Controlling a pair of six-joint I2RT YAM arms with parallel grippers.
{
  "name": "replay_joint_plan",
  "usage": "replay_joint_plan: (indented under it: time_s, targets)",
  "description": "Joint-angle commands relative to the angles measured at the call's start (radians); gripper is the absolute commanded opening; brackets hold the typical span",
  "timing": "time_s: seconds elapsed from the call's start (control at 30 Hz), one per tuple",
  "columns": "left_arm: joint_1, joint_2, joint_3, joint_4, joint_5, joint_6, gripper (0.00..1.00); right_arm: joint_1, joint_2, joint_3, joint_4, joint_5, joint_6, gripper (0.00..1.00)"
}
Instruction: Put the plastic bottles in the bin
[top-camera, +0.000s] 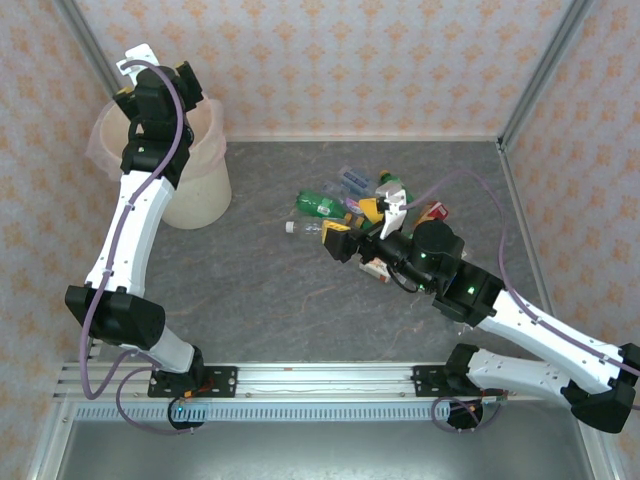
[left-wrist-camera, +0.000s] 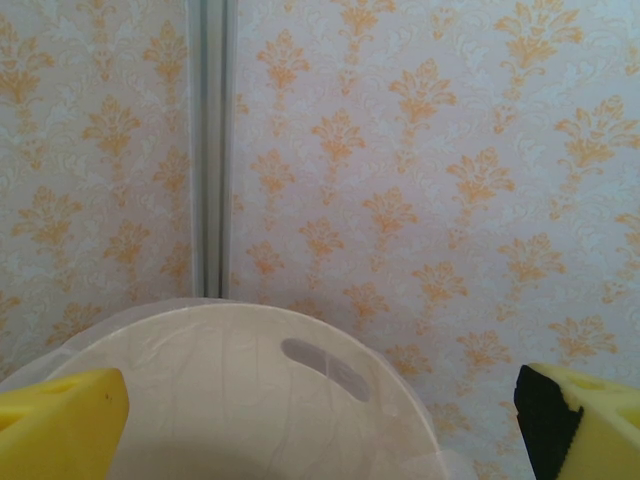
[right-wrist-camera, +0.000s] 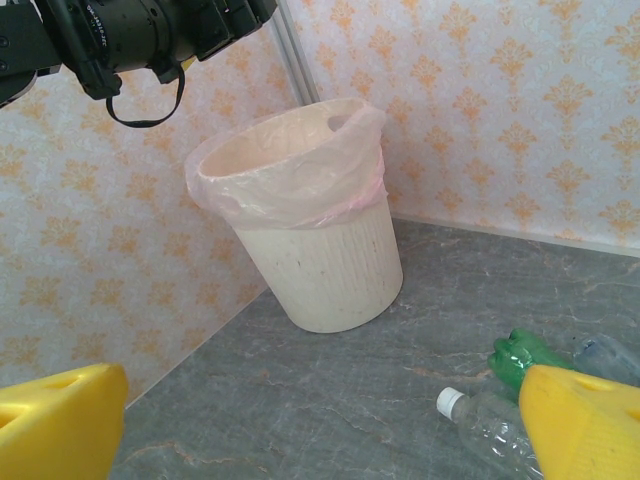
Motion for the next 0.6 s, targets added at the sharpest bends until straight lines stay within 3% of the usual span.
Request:
replay_joint_plan:
  time_s: [0.0, 0.2, 0.4, 0.57]
  targets:
    - [0.004, -0.020, -0.019, -0.010, 0.024, -0.024, 0.99, 0.007, -0.018, 0.017, -0.002, -0.003, 0.004, 1.00]
    - [0.002, -0.049, -0.075, -0.012, 0.114, -0.088, 0.99, 0.007, -0.022, -0.011, -0.008, 0.062, 0.028, 1.00]
    - [0.002, -0.125, -0.222, 0.026, 0.287, -0.212, 0.98, 0.000, -0.022, -0.069, -0.050, 0.209, 0.095, 1.00]
    - [-0.041, -0.203, -0.374, 0.089, 0.391, -0.268, 0.96, -0.054, -0.013, -0.143, -0.080, 0.226, 0.157, 1.00]
